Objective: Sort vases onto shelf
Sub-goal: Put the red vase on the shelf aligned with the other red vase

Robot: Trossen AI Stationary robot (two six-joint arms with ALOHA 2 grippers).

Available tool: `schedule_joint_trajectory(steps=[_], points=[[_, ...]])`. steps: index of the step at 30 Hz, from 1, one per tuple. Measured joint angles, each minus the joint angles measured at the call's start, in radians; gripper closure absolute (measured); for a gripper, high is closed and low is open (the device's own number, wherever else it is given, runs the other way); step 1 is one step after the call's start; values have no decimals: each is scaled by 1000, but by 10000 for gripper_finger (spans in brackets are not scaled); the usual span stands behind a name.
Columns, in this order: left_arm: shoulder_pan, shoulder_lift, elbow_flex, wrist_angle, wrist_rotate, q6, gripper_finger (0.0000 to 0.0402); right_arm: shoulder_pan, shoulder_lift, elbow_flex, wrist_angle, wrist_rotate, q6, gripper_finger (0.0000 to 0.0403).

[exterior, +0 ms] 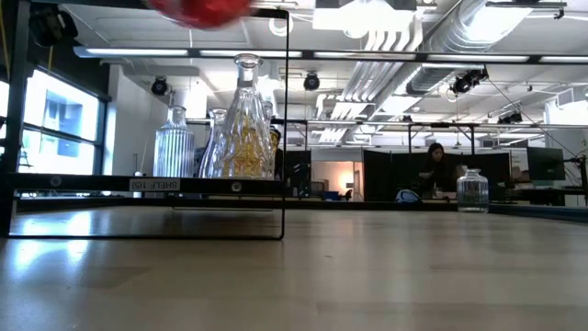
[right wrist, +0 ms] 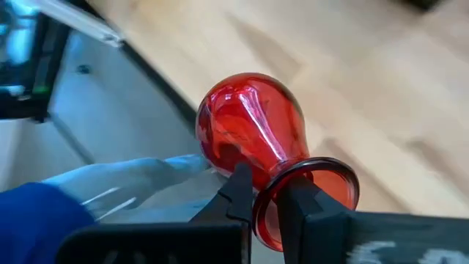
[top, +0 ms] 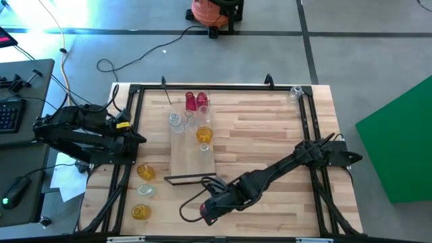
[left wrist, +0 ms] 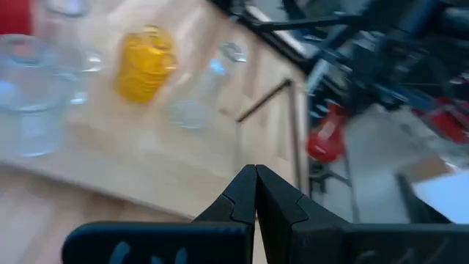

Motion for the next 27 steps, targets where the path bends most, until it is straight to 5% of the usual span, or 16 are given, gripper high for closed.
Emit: schedule_joint_trajectory(steps=[5, 15, 23, 27], points=[[0, 1, 37, 90, 97, -10, 401, 0, -6, 59, -110, 0, -8, 395], [0, 47, 239, 217, 100, -8, 401, -46, -43, 58, -87, 32, -107, 395], [-83, 339, 246, 557, 193, 39, 401, -86, -45, 58, -84, -89, -306, 395], [-237, 514, 306, 620, 77, 83, 401, -93, -47, 59, -144, -120, -435, 395]])
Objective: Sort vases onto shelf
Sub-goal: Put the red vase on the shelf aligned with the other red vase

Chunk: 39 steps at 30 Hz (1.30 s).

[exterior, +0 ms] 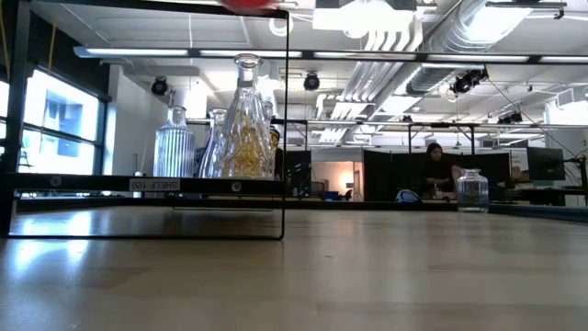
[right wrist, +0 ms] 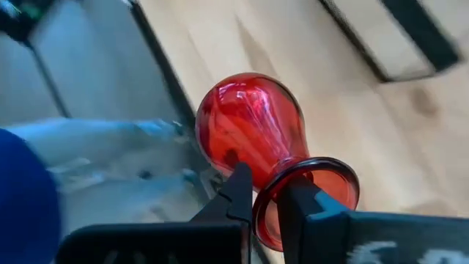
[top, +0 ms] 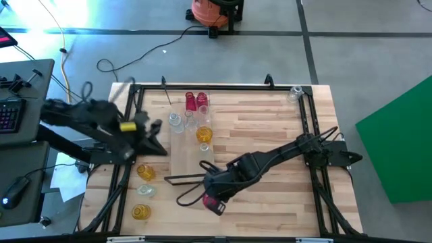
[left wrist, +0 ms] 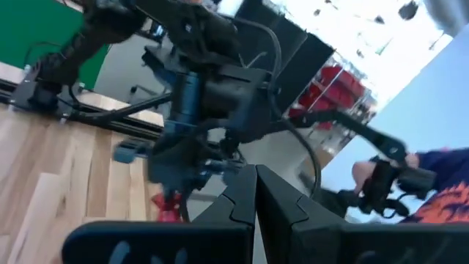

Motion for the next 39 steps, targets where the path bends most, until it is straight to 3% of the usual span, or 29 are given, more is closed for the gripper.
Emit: schedule_joint_trajectory(steps=[6, 11, 15, 20, 34, 39], points=[[-254, 216, 191, -17, -293, 48, 401, 0, -23, 0, -121, -34, -162, 395], [-447, 323, 321, -59, -631, 54, 401, 0, -50, 0, -123, -40, -272, 395], [-569, 383, 338, -112, -874, -26, 401, -7, -58, 0, -122, -61, -351, 395], [-681, 451, 339, -229, -1067, -245, 401, -9, -59, 0, -116, -83, -409, 395], [-722, 683, 339, -592, -1100, -700, 401, -14, -51, -62, -35, -70, -439, 395], [-705, 746, 339, -639, -1000, -758, 401, -14, -43, -181, 37, -66, -408, 395]])
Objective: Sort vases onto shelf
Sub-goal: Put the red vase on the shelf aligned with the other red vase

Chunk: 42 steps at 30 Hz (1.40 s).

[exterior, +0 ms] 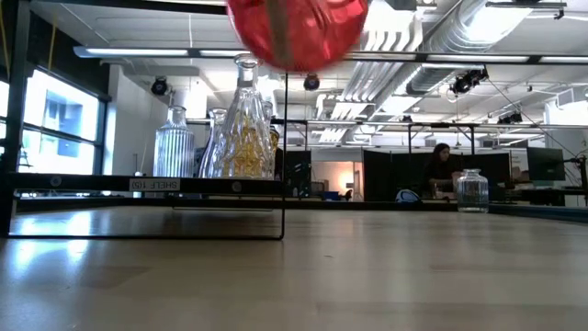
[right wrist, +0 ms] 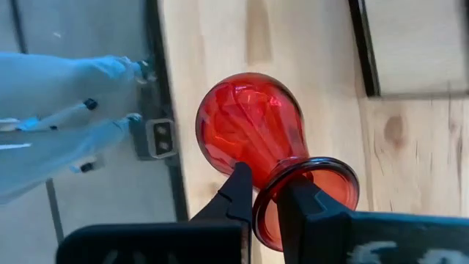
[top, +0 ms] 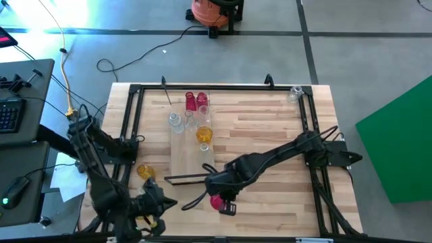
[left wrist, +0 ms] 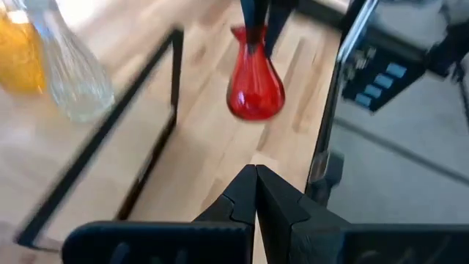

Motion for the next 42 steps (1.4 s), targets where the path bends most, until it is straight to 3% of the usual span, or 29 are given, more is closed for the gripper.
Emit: schedule_joint_trajectory(steps=[7, 12, 16, 24, 30, 33, 38, 42], points=[[28, 60, 0, 53, 21, 17, 401, 9, 0, -111, 125, -7, 59, 395], [55, 81, -4, 221, 130, 149, 401, 18, 0, -146, 197, 2, 79, 395], [74, 91, -63, 389, 166, 233, 401, 23, 0, -150, 205, 41, 83, 395], [131, 91, -218, 493, 225, 233, 401, 29, 0, -150, 185, 113, 130, 395], [197, 91, -308, 732, 281, 318, 401, 45, 3, -150, 175, 168, 151, 395], [226, 91, -336, 805, 288, 354, 401, 49, 12, -150, 175, 163, 147, 395], [268, 99, -345, 829, 404, 363, 401, 53, 35, -150, 206, 149, 129, 395], [278, 123, -345, 884, 414, 373, 401, 53, 41, -150, 231, 146, 128, 395]])
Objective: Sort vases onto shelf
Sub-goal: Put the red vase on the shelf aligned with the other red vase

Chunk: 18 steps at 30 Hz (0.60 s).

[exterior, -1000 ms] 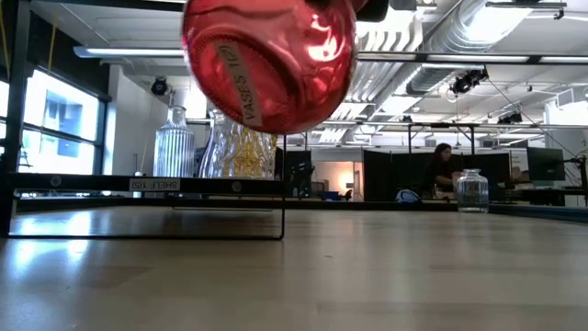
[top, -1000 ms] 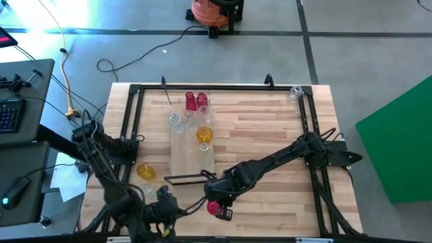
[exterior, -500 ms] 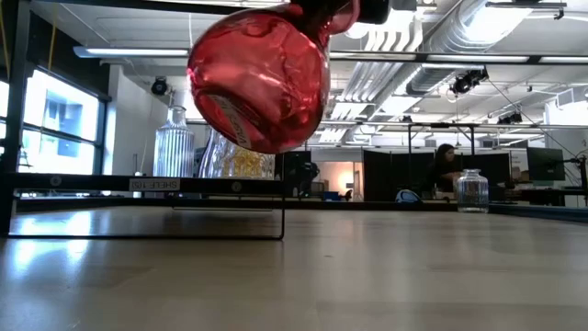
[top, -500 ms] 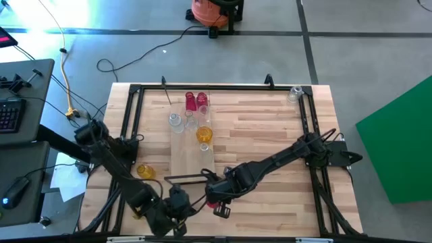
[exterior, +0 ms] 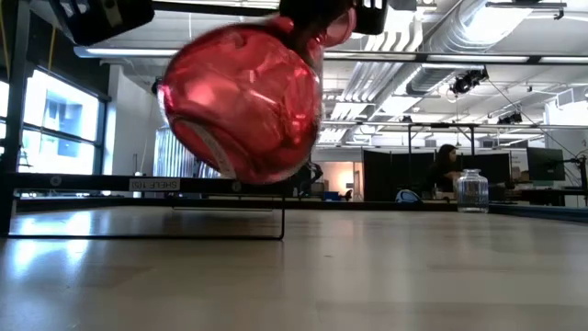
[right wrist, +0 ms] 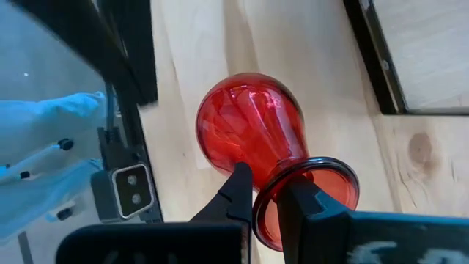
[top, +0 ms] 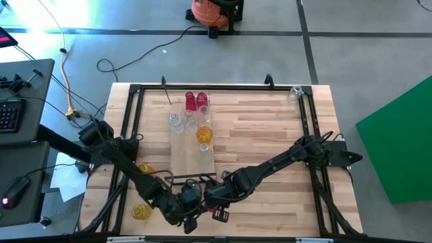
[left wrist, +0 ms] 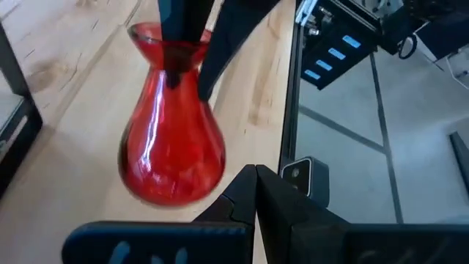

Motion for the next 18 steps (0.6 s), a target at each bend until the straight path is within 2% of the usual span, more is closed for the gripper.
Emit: schedule_joint_trajectory(steps=[7, 12, 18], points=[[24, 87, 0, 69, 90, -20, 401, 0, 0, 0, 22, -16, 0, 393], [33, 133, 0, 144, 84, -18, 401, 0, 0, 0, 13, -17, 8, 381], [42, 130, 0, 138, 74, -1, 401, 13, 12, 0, 1, -38, 20, 386]])
